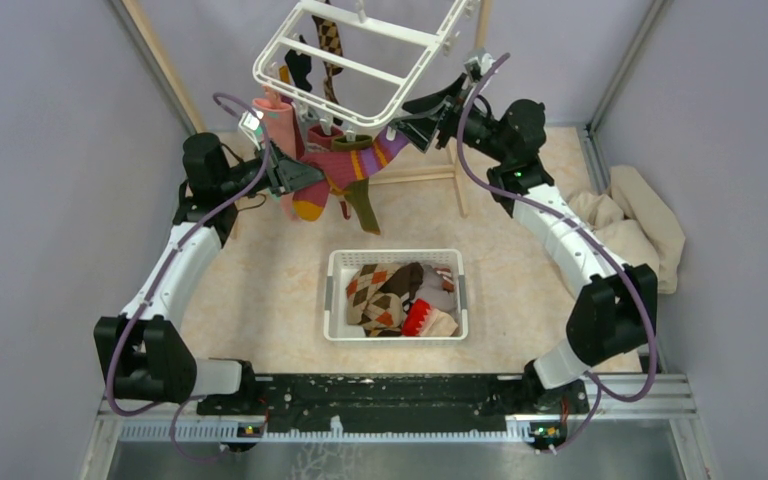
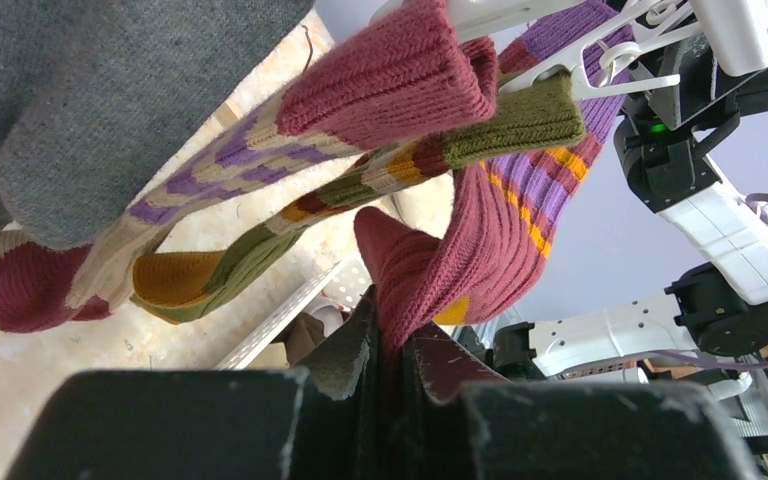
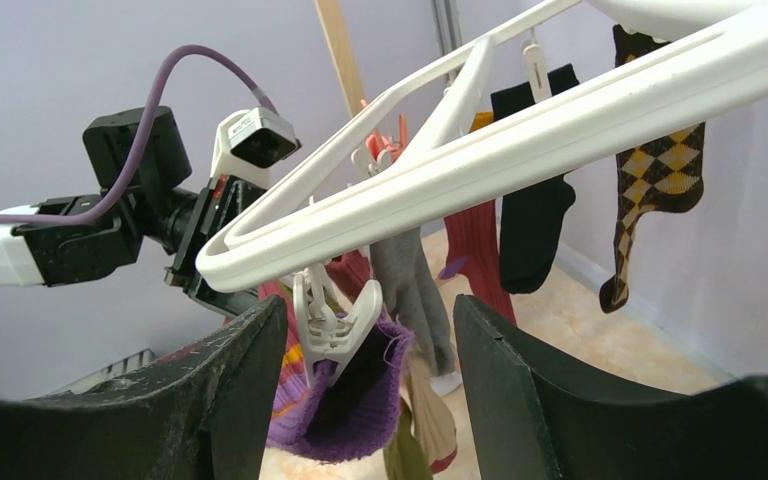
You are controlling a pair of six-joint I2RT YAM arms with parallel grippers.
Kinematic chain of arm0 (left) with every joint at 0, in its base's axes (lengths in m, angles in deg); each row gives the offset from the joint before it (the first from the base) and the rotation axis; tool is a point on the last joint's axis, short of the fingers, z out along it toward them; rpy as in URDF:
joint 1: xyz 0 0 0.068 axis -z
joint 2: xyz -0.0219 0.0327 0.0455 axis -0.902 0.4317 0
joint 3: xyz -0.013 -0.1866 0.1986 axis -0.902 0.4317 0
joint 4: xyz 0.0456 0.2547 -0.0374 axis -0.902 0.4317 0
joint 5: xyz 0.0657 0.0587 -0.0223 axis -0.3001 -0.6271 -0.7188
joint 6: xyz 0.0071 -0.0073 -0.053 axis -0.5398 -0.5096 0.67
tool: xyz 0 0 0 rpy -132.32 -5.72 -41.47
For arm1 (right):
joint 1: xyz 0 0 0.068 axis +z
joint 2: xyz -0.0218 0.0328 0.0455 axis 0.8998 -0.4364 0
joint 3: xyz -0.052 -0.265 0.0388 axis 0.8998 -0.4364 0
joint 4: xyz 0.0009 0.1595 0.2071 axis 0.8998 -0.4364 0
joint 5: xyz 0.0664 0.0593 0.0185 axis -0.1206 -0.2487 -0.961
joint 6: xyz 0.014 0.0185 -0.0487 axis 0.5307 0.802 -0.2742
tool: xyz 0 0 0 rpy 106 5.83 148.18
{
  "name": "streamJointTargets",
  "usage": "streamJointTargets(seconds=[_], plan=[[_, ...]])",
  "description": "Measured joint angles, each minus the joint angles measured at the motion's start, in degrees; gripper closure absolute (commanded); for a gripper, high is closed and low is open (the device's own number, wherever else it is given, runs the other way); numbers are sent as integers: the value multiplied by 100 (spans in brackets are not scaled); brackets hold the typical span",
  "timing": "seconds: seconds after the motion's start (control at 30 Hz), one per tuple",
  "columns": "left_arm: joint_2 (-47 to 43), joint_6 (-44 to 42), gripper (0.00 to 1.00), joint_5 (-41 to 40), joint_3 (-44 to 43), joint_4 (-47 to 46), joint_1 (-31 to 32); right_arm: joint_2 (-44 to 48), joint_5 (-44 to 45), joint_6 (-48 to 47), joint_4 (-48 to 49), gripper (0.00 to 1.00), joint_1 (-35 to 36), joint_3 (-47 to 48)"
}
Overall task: Remove the socks clipped to the hanger
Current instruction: Remove the sock from the hanger.
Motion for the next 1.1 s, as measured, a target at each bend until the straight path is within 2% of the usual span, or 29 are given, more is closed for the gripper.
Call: streamJointTargets(seconds=[0.37,0.67,1.1], plan=[[0,-4,88,26,0,0,0,-61,20,20,37,39,0,149],[4,-4,88,42,0,0,0,-149,-2,133,122,48,0,238],[66,-9,90,83,0,2,-2,-365,-184,323,175,75,13,376]])
